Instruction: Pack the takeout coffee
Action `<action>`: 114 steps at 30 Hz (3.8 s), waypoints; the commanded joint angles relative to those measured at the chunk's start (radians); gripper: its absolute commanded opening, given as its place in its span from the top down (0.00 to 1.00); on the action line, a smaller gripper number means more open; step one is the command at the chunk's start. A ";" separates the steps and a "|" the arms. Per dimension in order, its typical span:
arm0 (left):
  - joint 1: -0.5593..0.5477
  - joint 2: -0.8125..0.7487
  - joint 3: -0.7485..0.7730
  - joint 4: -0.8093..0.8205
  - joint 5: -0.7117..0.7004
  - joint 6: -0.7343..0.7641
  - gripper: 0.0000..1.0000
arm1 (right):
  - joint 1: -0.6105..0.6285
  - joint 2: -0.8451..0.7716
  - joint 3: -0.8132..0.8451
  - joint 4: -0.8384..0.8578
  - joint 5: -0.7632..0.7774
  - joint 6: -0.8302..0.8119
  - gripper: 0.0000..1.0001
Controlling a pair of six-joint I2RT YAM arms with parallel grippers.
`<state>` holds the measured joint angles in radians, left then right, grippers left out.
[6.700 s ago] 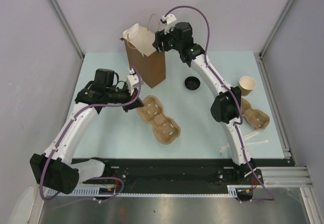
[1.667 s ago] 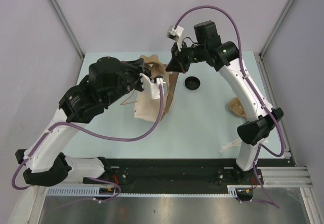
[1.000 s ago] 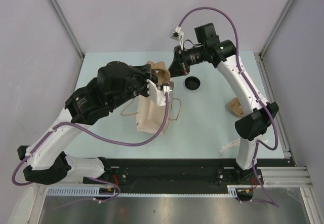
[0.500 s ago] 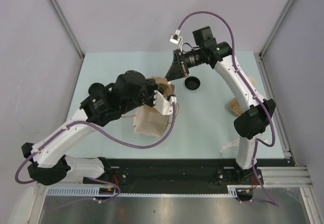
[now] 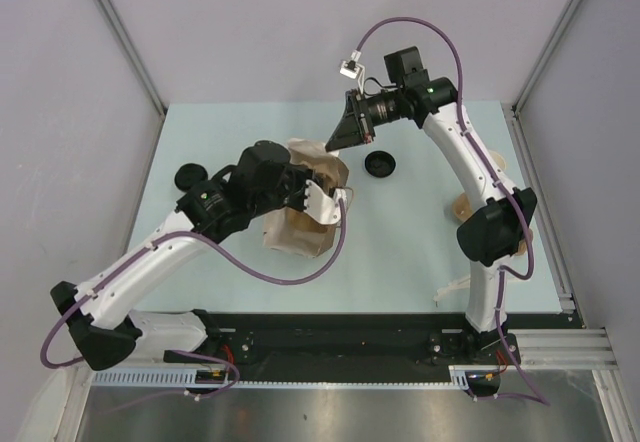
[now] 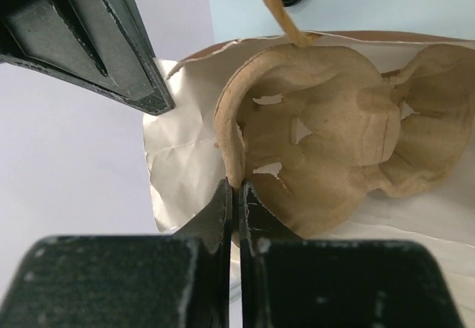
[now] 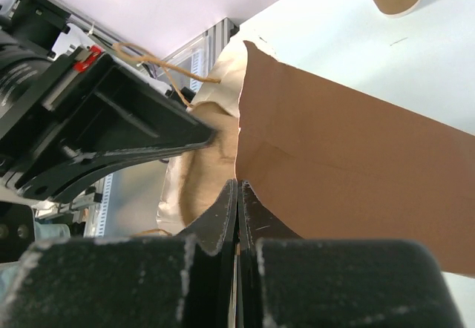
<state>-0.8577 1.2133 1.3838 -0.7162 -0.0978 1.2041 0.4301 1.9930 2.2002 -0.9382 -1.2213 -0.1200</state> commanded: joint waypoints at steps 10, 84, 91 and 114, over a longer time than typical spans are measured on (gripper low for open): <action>0.117 0.106 0.008 0.034 0.243 -0.026 1.00 | 0.001 0.029 0.075 0.004 -0.034 -0.021 1.00; 0.184 0.331 0.156 -0.109 0.234 -0.161 0.49 | -0.050 0.046 -0.114 0.168 -0.132 0.172 1.00; 0.181 0.278 0.184 -0.135 0.308 -0.186 0.40 | -0.051 0.036 -0.106 0.161 -0.072 0.187 1.00; 0.538 0.239 0.747 -0.217 0.652 -0.679 0.04 | -0.086 -0.003 -0.125 0.018 0.002 0.043 1.00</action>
<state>-0.5163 1.4609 1.9884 -0.9909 0.4618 0.7921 0.3492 2.0384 2.0499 -0.8738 -1.2289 -0.0143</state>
